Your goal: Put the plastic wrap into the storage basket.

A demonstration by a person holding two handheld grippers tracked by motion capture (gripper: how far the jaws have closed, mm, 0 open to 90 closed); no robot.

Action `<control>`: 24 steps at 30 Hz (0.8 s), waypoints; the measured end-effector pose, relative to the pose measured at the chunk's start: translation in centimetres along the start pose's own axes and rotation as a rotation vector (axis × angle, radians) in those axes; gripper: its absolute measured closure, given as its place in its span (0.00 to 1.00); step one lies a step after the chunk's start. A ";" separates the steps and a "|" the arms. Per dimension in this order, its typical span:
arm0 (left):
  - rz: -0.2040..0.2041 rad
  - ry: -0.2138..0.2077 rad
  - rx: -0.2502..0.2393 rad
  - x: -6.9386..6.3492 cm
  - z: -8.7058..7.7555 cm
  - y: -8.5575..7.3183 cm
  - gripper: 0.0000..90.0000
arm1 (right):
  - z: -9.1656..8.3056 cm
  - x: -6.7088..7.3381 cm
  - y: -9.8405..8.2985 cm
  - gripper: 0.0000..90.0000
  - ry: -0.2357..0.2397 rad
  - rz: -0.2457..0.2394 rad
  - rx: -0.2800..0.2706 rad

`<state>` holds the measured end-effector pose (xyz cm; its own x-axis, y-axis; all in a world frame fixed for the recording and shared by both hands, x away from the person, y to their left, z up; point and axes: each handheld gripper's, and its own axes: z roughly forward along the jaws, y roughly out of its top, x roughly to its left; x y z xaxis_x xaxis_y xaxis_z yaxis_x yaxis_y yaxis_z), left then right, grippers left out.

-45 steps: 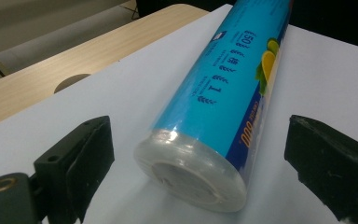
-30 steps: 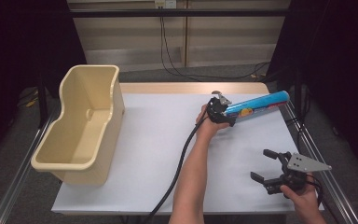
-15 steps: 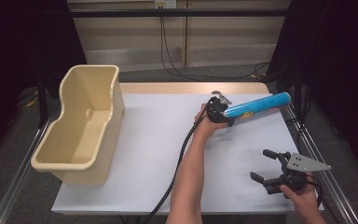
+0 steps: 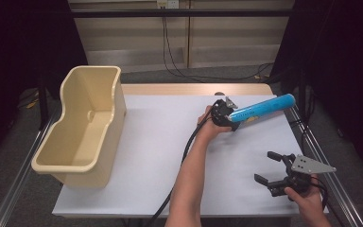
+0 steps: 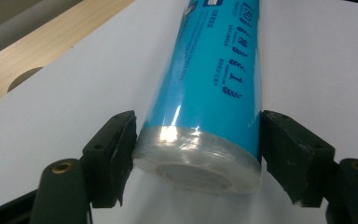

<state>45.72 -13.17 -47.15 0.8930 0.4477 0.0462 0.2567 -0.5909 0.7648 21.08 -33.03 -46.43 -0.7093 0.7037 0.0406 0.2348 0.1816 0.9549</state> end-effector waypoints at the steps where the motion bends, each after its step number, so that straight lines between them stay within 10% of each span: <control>1: 0.001 -0.004 -0.001 -0.1 -0.2 -0.1 0.33 | 0.0 0.0 0.0 0.03 0.000 -0.001 0.002; 13: -0.036 -0.032 -0.019 -0.8 -3.3 -2.6 0.36 | 0.1 0.2 0.0 0.03 0.005 -0.012 0.008; 24: -0.081 -0.043 0.003 -0.2 -9.3 -7.2 0.36 | 0.2 0.3 0.0 0.03 0.006 -0.006 0.005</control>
<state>40.24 -2.77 -46.71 0.8842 0.4651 -0.0430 0.3295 -0.5557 0.7633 21.06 -32.69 -46.52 -0.7147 0.6984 0.0370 0.2343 0.1893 0.9535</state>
